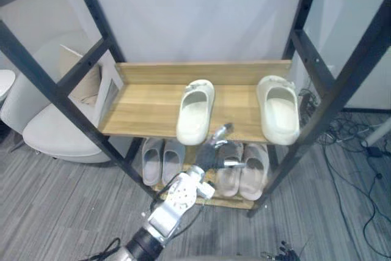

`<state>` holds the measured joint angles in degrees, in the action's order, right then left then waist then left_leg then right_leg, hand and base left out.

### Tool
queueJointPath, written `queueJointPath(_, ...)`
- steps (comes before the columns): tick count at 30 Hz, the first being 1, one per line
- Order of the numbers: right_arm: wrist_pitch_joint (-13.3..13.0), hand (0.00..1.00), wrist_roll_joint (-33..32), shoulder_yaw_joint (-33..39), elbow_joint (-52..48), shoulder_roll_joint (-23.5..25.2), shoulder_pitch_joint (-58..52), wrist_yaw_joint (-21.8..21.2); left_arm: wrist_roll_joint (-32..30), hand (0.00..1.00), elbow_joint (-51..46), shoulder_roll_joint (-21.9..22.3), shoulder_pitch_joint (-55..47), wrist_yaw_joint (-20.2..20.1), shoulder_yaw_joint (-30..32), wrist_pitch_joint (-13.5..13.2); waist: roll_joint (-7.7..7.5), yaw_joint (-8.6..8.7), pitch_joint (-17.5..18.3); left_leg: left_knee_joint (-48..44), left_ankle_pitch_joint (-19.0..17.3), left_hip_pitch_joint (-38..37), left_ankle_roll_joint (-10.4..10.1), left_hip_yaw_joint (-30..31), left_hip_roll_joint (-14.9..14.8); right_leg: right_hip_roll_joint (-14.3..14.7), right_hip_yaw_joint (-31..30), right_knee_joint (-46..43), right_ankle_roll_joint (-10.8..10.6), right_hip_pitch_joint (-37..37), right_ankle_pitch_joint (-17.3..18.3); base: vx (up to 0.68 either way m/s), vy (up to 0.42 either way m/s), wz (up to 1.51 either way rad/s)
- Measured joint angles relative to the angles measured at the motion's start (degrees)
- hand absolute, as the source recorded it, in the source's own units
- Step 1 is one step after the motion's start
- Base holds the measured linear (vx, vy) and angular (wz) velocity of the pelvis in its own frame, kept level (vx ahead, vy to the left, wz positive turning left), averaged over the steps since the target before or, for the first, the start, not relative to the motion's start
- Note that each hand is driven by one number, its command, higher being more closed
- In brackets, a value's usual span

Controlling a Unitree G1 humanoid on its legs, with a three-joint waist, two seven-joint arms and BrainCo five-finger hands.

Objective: Organize the slippers on the shoe rack

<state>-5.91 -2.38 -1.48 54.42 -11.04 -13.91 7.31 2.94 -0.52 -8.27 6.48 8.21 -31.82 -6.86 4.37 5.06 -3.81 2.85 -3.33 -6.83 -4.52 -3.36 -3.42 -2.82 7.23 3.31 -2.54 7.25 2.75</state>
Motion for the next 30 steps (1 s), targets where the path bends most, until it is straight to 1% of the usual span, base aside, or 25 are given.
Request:
queueJointPath(5, 0.5, 0.0, 0.1, -0.9, -0.3, -0.2, 0.0, 0.1, -0.8, 0.0, -2.3, 0.0, 5.8, 4.6, 6.4, -1.4, -0.27, -0.1, 0.0, 0.0, 0.0, 0.1, 0.0, 0.1, 0.0, 0.0, 0.0, 0.0, 0.0, 0.0, 0.0, -0.01, -0.002, 0.01)
queueJointPath(8, 1.0, 0.0, 0.2, -0.9, -1.8, -0.2, -0.3, 0.0, -1.7, 0.0, -2.3, -0.1, 7.0, 6.3, 8.2, -1.4, -0.27, 0.1, 0.0, 0.0, 0.0, 0.1, 0.0, 0.1, 0.0, 0.0, 0.1, 0.2, 0.0, 0.0, 0.0, 0.0, 0.0, 0.0)
queueJointPath(12, 1.2, 0.0, 0.2, -1.0, -1.9, 0.0, -0.3, -0.1, -1.7, 0.0, -2.3, -0.1, 7.0, 6.6, 8.3, -1.4, -0.31, 0.18, 0.0, 0.0, 0.0, 0.3, 0.0, 0.1, 0.0, 0.0, 0.1, 0.4, 0.1, 0.0, -0.1, 0.0, 0.0, 0.0)
queueJointPath(20, 1.4, 0.0, 0.2, -1.0, -2.0, 0.4, -0.2, -0.2, -1.8, 0.0, -2.2, -0.2, 7.7, 6.7, 8.6, -1.2, -0.95, 0.18, 0.3, 0.0, 0.0, 0.7, 0.0, 0.1, 0.1, 0.0, 0.2, 1.0, 0.1, 0.3, -0.7, -0.01, -0.002, 0.0)
queueJointPath(23, 1.4, 0.0, 0.3, -1.0, -2.1, 0.4, -0.3, -0.2, -4.8, 0.0, -0.9, -0.2, 10.0, 8.0, 11.1, -0.7, -0.96, 0.19, 0.3, 0.0, 0.1, 0.7, 0.1, 0.3, 0.1, 0.0, 0.4, 1.0, 0.2, 0.3, -0.7, -0.04, -0.01, 0.03)
queueJointPath(25, 1.4, 0.0, 0.3, -1.0, -2.4, 0.4, -0.3, -0.3, -6.3, 0.0, 2.1, -0.2, 12.7, 9.4, 13.6, 0.3, -0.97, 0.37, 0.3, 0.0, 0.2, 0.7, 0.2, 0.5, 0.1, 0.0, 0.5, 1.2, 0.2, 0.2, -0.8, -0.01, -0.003, 0.02)
queueJointPath(28, 1.5, 0.0, 0.6, -1.0, -3.5, 0.5, -0.6, -0.4, -6.9, 0.0, 2.6, -0.8, 13.3, 10.8, 16.3, 1.0, -1.0, 0.81, 0.2, 0.0, 0.2, 0.8, 0.2, 0.4, 0.1, 0.0, 0.4, 1.7, 0.2, 0.2, -1.1, -0.02, -0.005, -0.01)
queueJointPath(30, 1.5, 0.0, 2.0, -1.0, -4.4, 0.6, -0.9, -0.5, -7.4, 0.0, 4.0, -1.7, 14.0, 11.6, 17.5, 1.1, -1.09, 1.02, 0.2, 0.0, 0.2, 0.8, 0.2, 0.3, 0.1, 0.0, 0.3, 1.7, 0.2, 0.2, -1.2, 0.0, 0.0, 0.0)
